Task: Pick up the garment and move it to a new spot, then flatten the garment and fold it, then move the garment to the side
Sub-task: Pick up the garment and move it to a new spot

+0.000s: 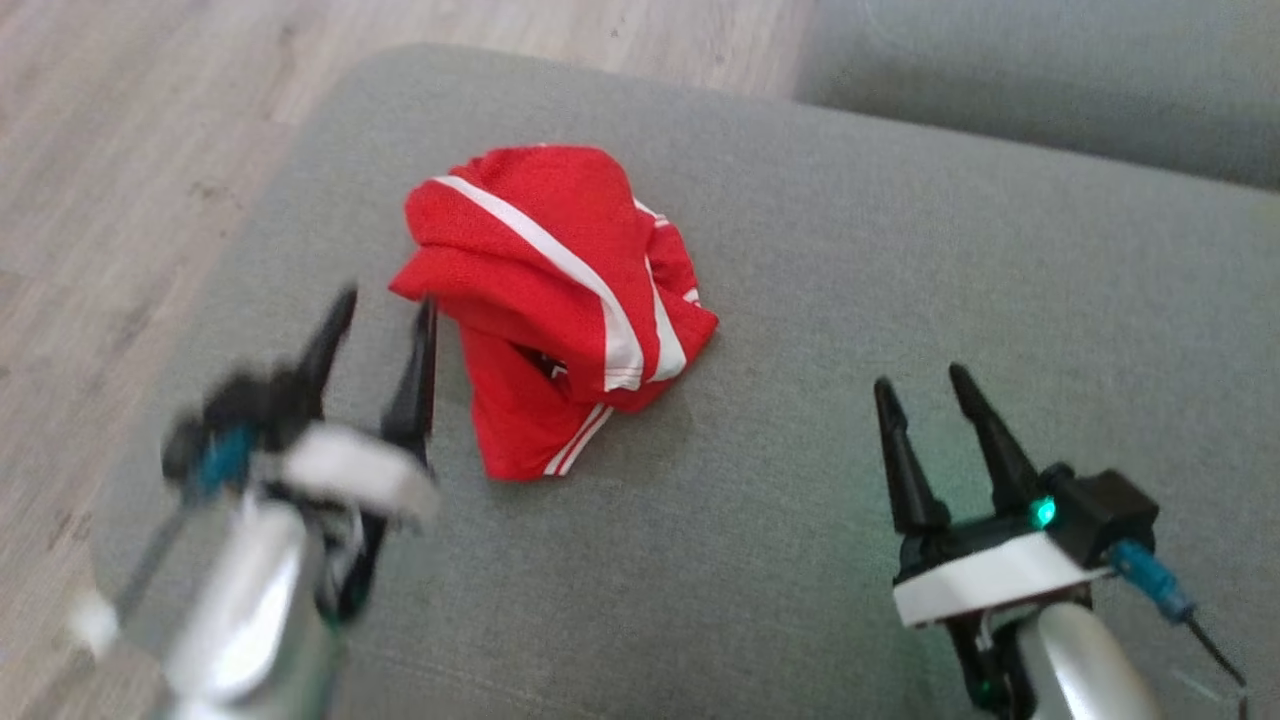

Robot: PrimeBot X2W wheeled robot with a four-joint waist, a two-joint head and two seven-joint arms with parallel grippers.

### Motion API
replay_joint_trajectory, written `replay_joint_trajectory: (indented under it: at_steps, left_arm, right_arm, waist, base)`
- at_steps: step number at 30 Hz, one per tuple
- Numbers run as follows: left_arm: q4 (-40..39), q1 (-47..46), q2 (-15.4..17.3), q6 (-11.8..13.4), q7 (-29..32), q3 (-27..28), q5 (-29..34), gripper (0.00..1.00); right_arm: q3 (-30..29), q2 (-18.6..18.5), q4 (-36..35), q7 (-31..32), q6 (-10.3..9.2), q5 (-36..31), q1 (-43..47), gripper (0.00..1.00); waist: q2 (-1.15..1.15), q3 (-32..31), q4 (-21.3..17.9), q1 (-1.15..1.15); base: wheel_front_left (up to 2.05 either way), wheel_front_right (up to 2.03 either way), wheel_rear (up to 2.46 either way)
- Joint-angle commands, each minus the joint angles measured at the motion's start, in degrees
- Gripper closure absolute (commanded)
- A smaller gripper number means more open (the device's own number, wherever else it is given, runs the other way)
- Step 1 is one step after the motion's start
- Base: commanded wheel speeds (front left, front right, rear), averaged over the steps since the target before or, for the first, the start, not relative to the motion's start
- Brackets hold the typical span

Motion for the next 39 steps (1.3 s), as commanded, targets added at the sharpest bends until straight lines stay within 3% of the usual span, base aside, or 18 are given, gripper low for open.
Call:
replay_joint_trajectory:
  at_steps: [1, 6, 12, 19, 28, 29, 30, 39]
  left_arm:
    - [-1.3, -6.1, 2.3, -0.6, 2.1, 0.7, -0.1, 0.00]
    - [2.0, -18.3, 8.0, -1.5, 15.6, -6.5, -5.3, 0.00]
    - [4.8, -27.8, 15.6, -1.5, 25.2, -17.9, -15.1, 0.00]
    - [9.7, -32.3, 20.5, -1.6, 29.5, -27.7, -23.9, 0.00]
    - [13.9, -32.9, 21.2, -1.6, 29.8, -33.1, -29.7, 0.00]
    - [14.2, -33.1, 21.1, -1.6, 29.4, -33.3, -30.5, 0.66]
    - [14.4, -33.4, 21.1, -1.6, 28.7, -33.5, -31.0, 1.00]
    - [15.0, -37.4, 20.5, -1.6, 15.3, -31.2, -32.5, 1.00]
  right_arm:
    - [0.9, -0.4, -2.2, -0.6, -0.04, -0.4, -3.0, 0.00]
    - [0.7, -0.4, -2.7, -0.6, -0.04, -0.8, -5.6, 0.00]
    - [1.4, -0.4, -2.8, -0.6, -0.04, -0.4, -7.9, 0.00]
    - [1.4, -0.4, -2.8, -0.6, -0.04, -0.2, -9.5, 0.00]
    - [1.2, -0.4, -2.9, -0.6, -0.04, -0.3, -10.1, 0.00]
    - [1.2, -0.4, -2.9, -0.6, -0.04, -0.3, -10.2, 0.00]
    - [1.1, -0.4, -2.9, -0.6, -0.04, -0.3, -10.2, 0.00]
    - [0.3, -0.4, -2.2, -0.6, -0.04, -0.1, -9.0, 0.00]
  waist:
    - [0.00, 2.1, -1.2, -0.01]
    - [0.00, 5.9, -3.2, -0.01]
    - [0.00, 9.0, -6.0, -0.01]
    - [0.00, 11.6, -8.6, -0.01]
    - [0.00, 12.0, -9.7, -0.01]
    - [0.00, 11.9, -9.8, -0.01]
    - [0.00, 11.9, -9.9, -0.01]
    - [0.00, 8.4, -10.3, -0.01]
  base:
    - [0.00, 0.00, 0.00]
    - [0.00, 0.00, 0.00]
    - [0.00, 0.00, 0.00]
    - [0.00, 0.00, 0.00]
    - [0.00, 0.00, 0.00]
    - [0.00, 0.00, 0.00]
    - [0.00, 0.00, 0.00]
    - [0.00, 0.00, 0.00]
